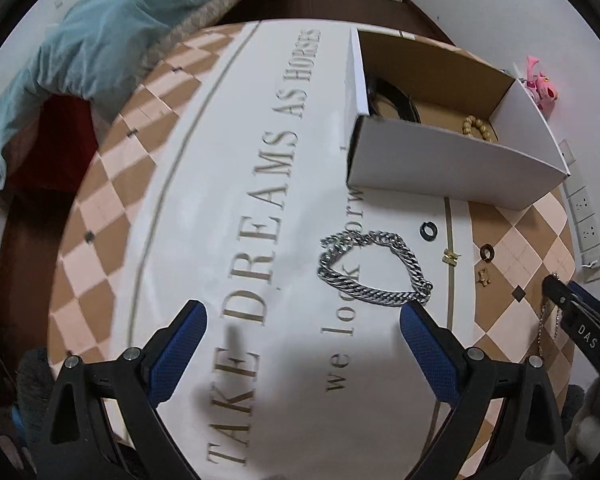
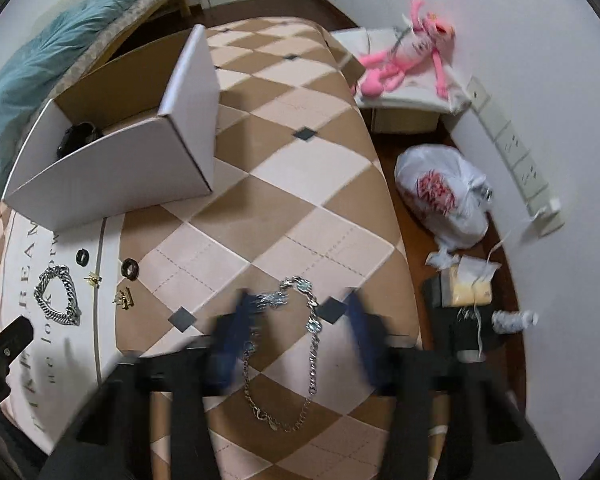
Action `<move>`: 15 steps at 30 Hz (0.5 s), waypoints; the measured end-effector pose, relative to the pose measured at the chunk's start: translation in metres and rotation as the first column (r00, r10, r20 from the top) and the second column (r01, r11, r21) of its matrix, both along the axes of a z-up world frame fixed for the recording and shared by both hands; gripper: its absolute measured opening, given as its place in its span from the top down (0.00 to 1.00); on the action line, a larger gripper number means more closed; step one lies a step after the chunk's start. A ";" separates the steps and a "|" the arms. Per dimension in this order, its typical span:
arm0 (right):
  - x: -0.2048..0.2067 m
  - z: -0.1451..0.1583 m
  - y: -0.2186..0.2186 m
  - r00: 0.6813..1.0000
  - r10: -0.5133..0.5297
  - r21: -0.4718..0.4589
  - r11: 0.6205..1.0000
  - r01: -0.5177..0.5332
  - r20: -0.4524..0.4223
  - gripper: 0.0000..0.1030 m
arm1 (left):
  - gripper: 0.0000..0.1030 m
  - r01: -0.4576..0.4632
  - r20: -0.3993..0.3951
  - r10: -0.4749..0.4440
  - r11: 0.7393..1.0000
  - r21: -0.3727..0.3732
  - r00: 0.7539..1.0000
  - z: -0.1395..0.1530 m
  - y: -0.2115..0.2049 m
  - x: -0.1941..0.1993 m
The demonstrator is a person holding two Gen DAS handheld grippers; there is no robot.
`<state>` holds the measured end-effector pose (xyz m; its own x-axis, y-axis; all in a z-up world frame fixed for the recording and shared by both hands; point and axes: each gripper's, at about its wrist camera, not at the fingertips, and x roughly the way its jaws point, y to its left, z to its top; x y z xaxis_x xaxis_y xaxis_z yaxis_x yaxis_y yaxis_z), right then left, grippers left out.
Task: Organize jewelry
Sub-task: 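Grasp the silver charm chain with the right gripper while the left grasps the curb-chain bracelet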
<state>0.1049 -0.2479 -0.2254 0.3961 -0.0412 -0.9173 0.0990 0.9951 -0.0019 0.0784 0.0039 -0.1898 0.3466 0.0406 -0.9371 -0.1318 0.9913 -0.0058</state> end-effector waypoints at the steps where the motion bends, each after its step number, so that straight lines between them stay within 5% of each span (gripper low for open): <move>1: 0.000 0.000 0.002 1.000 0.003 -0.005 1.000 -0.003 0.002 0.93 | 0.04 0.003 -0.003 -0.003 1.000 -0.010 1.000 -0.002 -0.002 0.001; 6: -0.001 0.002 0.000 1.000 0.006 0.012 1.000 -0.006 0.009 0.93 | 0.05 0.054 0.009 -0.054 0.998 -0.045 0.999 -0.005 -0.015 0.004; 12: -0.008 0.002 -0.008 1.000 -0.020 0.060 0.998 0.020 0.000 0.93 | 0.05 0.235 0.032 -0.235 0.972 0.006 0.971 -0.004 -0.053 0.000; 15: -0.009 0.002 -0.010 1.000 -0.026 0.062 0.998 0.026 -0.002 0.93 | 0.23 0.282 0.007 -0.282 0.959 0.037 0.959 -0.012 -0.065 0.004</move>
